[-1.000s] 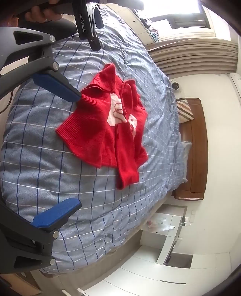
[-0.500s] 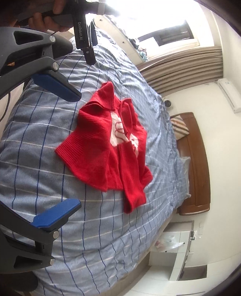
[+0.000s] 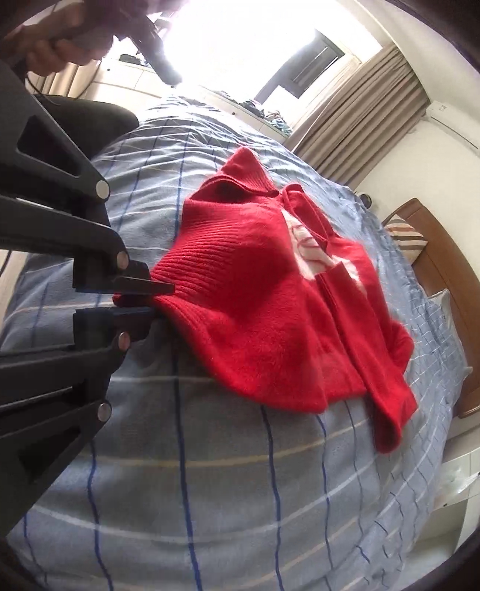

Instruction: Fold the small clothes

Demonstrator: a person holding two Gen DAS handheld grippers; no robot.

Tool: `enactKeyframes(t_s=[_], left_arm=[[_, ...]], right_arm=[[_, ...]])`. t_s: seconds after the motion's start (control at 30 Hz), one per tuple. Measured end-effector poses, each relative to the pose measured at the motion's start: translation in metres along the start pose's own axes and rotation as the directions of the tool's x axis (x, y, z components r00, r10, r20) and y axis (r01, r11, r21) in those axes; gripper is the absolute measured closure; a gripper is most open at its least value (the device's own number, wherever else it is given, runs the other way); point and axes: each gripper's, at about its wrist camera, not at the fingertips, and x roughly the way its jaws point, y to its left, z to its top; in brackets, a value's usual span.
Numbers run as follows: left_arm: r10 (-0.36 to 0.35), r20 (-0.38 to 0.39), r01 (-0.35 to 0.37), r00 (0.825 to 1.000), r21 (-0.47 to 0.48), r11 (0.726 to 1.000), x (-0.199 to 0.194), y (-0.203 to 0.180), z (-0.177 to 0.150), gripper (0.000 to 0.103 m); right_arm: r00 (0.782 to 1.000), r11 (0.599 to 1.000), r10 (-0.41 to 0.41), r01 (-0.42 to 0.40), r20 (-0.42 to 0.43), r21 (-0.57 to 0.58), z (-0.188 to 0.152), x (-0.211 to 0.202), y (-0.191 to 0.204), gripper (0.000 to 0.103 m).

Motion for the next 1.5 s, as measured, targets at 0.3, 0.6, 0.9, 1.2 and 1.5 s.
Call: enactKeyframes(t_s=[0.3,0.6,0.9,1.2,1.5], left_arm=[[-0.192,-0.126,0.184,0.973,-0.077,0.980,0.059,0.009,-0.005,0.001],[-0.244,-0.260,0.222,0.934,-0.110,0.969,0.103,-0.004,-0.036,0.040],[-0.295,-0.208,0.253,0.933,-0.203,0.946,0.077,0.021,-0.035,0.101],[-0.154,-0.248,0.144,0.956,-0.058,0.988,0.046,0.048,-0.044,0.101],[-0.055,-0.364,0.037,0.930,-0.054,0.998,0.099,0.041,-0.061,0.101]], right_arm=[[0.986,0.986,-0.166,0.166,-0.037,0.009,-0.021,-0.033,-0.047,0.098],[0.990,0.990,-0.140,0.140,0.008,0.018,-0.016,-0.028,-0.041,0.098],[0.996,0.996,-0.091,0.091,0.008,0.013,-0.006,-0.047,-0.030,0.098],[0.989,0.993,-0.097,0.088,-0.113,-0.081,-0.018,-0.059,0.009,0.098],[0.949,0.970,-0.241,0.238,-0.204,-0.038,-0.050,-0.001,-0.027,0.099]])
